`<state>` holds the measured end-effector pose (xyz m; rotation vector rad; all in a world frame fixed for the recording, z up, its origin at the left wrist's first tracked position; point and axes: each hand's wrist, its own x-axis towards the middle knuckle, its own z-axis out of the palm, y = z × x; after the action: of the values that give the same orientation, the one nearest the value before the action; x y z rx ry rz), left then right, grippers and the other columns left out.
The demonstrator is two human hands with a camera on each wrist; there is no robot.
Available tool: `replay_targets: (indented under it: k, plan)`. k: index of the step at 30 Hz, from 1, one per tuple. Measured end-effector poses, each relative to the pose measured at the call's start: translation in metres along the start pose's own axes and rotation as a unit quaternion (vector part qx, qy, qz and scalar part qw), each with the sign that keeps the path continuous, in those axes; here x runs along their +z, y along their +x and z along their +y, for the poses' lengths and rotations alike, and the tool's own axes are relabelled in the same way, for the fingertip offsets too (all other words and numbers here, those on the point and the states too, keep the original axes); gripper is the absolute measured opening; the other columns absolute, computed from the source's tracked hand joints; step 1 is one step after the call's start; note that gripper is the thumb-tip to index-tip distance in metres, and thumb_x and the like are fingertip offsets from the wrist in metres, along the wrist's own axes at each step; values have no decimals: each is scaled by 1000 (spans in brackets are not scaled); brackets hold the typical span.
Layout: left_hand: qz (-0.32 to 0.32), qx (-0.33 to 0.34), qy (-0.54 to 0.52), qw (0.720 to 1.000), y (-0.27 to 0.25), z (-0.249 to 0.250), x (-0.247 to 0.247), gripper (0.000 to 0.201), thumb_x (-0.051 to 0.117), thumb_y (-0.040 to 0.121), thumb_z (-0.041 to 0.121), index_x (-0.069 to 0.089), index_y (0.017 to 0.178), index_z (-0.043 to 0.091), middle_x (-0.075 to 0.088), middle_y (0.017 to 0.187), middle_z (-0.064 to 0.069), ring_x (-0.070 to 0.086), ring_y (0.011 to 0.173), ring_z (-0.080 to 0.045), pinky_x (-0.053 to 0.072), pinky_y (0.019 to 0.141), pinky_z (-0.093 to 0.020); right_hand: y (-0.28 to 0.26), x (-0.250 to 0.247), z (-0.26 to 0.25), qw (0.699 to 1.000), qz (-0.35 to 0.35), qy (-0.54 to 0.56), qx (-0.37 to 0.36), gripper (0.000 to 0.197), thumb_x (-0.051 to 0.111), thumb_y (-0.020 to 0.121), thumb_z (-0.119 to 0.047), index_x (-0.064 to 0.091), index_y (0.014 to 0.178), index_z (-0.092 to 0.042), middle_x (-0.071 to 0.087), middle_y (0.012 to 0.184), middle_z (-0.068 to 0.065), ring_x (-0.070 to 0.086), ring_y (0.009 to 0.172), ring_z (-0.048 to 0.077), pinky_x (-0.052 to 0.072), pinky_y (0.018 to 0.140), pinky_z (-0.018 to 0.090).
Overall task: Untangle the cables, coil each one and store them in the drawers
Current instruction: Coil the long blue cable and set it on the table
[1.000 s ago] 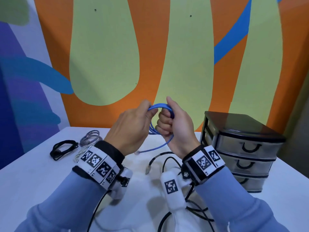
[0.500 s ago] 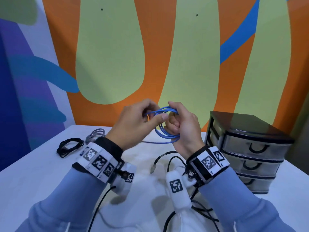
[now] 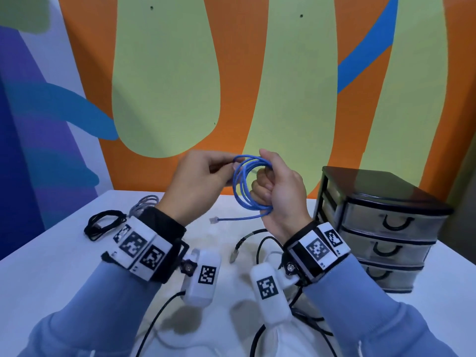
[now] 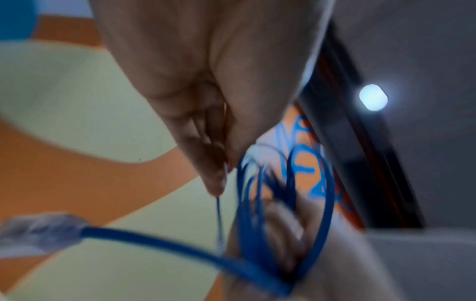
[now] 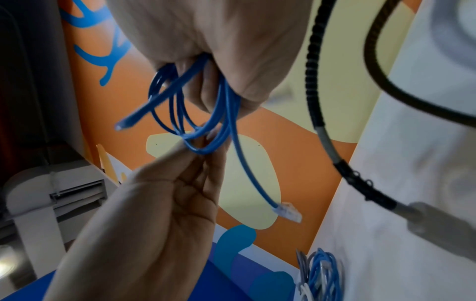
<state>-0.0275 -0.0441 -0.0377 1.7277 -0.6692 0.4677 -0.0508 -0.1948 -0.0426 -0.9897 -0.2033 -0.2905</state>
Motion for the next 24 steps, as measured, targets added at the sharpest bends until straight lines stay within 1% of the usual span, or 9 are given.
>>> replay_targets:
  k: [3,7,11,13,15,17,20,22,24]
  plan:
    - [-41,-84,-143,985,-3,12,1,24,61,95,12,80,106,0,80,102,-17,74,90,-18,62,89,-31,4,-4,1,999,34,-7,-13,44,64,100,-22,40,64,-18,21,50,-1,18,40,12,17,39,23]
    - [-38,-34,-17,999,-8,2,8,19,89,84,17,79,98,9,80,90,-12,71,77,-22,60,83,-39,7,-6,7,994,67,-78,-35,50,63,102,-38,40,64,-15,25,54,1,24,41,14,23,44,26]
    - [14,-28,21,999,-8,-3,13,11,86,82,11,77,85,15,77,78,-10,69,68,-27,57,72,-42,7,-7,9,973,76,-201,-88,71,53,97,-68,33,49,-21,34,47,3,38,41,20,34,51,30]
    - [3,-37,1,999,-9,0,14,9,84,85,7,77,87,13,78,81,-13,74,76,-34,60,80,-51,8,-10,10,958,77,-239,-140,77,56,93,-71,41,58,-4,46,64,13,50,45,22,40,46,30]
    - [-29,-43,-27,998,-13,5,17,8,79,89,2,79,93,9,81,88,-12,78,87,-30,61,91,-52,10,-12,11,944,88,-265,-177,88,59,84,-75,46,73,11,50,85,24,59,58,28,50,43,32]
    - [-64,-54,-69,994,-14,8,19,12,71,92,4,79,101,0,81,98,-15,77,100,-35,58,101,-50,13,-15,10,933,100,-283,-197,96,61,78,-83,46,73,12,52,86,34,55,59,33,54,44,39]
    - [-111,-97,-154,977,-15,12,22,44,61,90,26,73,110,-11,78,108,-22,72,111,-40,57,101,-39,16,-19,7,922,128,-289,-223,95,65,76,-86,31,64,2,32,66,31,35,54,33,42,50,41]
    - [-121,-94,-141,978,-15,13,24,54,73,91,45,76,110,-5,78,107,-21,72,109,-39,57,103,-41,17,-21,8,922,127,-296,-214,90,67,80,-81,28,61,-2,27,63,27,32,57,39,40,51,46]
    - [-100,-85,-93,987,-16,11,27,42,86,87,36,77,105,0,79,104,-18,76,102,-32,59,97,-39,18,-21,10,923,117,-304,-204,83,67,84,-76,25,57,-9,22,57,15,27,60,36,31,52,41]
